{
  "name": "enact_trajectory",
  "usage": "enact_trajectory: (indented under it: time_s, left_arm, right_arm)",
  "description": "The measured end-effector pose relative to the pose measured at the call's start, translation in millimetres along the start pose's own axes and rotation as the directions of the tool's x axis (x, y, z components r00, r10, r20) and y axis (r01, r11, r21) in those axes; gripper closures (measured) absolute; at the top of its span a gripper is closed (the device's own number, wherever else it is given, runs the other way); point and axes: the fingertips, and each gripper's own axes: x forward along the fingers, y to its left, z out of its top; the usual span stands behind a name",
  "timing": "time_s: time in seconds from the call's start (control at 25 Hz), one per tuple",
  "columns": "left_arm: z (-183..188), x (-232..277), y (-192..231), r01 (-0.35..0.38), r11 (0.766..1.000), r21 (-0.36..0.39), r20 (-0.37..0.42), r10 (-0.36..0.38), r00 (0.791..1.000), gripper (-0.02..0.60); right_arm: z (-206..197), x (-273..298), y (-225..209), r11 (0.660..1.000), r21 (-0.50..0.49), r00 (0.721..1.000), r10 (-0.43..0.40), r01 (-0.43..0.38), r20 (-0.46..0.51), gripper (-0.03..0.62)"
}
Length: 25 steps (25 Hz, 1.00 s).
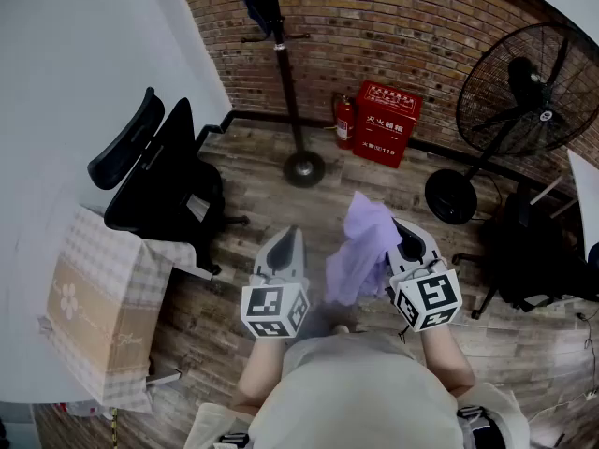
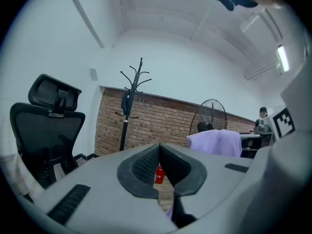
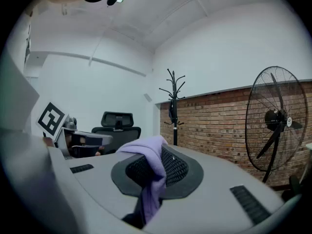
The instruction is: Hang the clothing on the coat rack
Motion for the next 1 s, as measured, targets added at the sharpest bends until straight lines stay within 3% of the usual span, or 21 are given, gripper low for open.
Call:
enact_trajectory:
  time_s: [0.56,1.0]
  left_arm:
    - [-1,-21,-14,-0.001,1.000,0.011,0.005,0.001,1.000,0.578]
    - [-3,-19,-7,0.001,1.000,0.011,-0.016,-0.001,1.000,0.578]
  right_arm:
    - [10,-7,20,0.997,-0.046,0.998,0.058,-0.057,0.028,0.577]
    - [10,2,13,0.999,-0.027,0.999,0.046,-0.046,0.018,0.577]
